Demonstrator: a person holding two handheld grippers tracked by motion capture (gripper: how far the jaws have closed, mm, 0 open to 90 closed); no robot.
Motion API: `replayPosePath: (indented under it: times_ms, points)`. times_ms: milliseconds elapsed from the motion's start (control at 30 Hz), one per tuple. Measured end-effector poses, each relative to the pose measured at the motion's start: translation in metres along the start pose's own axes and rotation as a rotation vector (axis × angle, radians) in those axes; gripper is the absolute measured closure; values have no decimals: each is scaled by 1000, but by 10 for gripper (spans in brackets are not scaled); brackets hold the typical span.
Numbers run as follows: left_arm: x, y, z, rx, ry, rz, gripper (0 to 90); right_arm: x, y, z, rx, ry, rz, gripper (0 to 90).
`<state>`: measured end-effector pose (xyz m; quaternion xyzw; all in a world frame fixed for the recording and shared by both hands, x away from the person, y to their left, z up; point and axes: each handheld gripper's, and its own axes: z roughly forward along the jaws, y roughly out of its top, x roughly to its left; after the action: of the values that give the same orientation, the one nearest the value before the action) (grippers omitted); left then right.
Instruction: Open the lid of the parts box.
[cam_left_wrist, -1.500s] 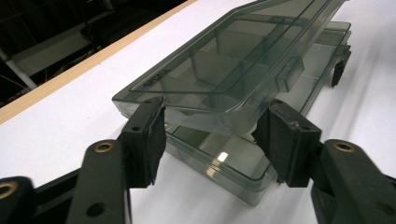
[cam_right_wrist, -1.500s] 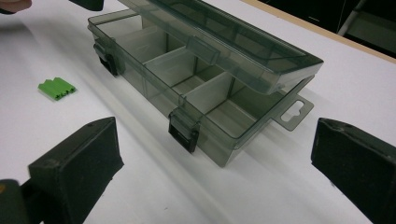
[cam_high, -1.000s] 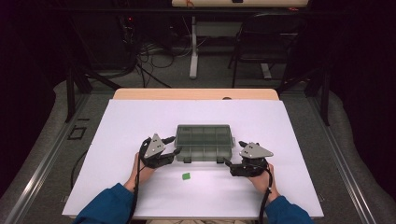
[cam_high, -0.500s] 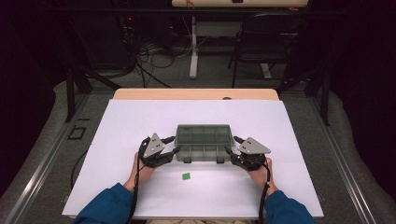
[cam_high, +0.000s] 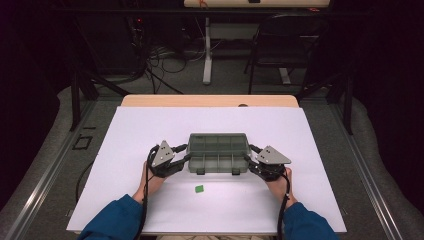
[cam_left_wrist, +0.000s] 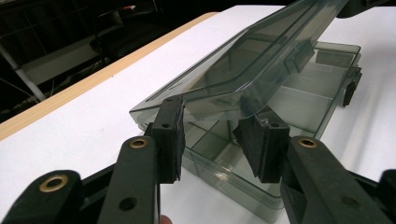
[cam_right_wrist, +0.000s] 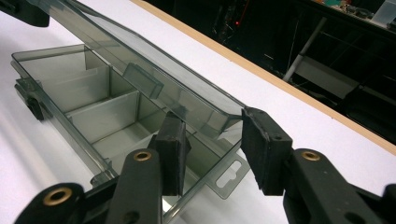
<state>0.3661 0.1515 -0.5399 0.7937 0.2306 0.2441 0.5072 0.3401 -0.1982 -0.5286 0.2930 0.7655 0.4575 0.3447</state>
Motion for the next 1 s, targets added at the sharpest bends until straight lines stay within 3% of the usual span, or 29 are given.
replayPosePath:
  times_ms: [433,1000]
  points:
    - [4,2,0,-6,3,-7,658,-4,3,1,-4,-19,12,662]
    - [13,9,1,-15,-9,-48,684,-9,9,5,9,-24,34,707]
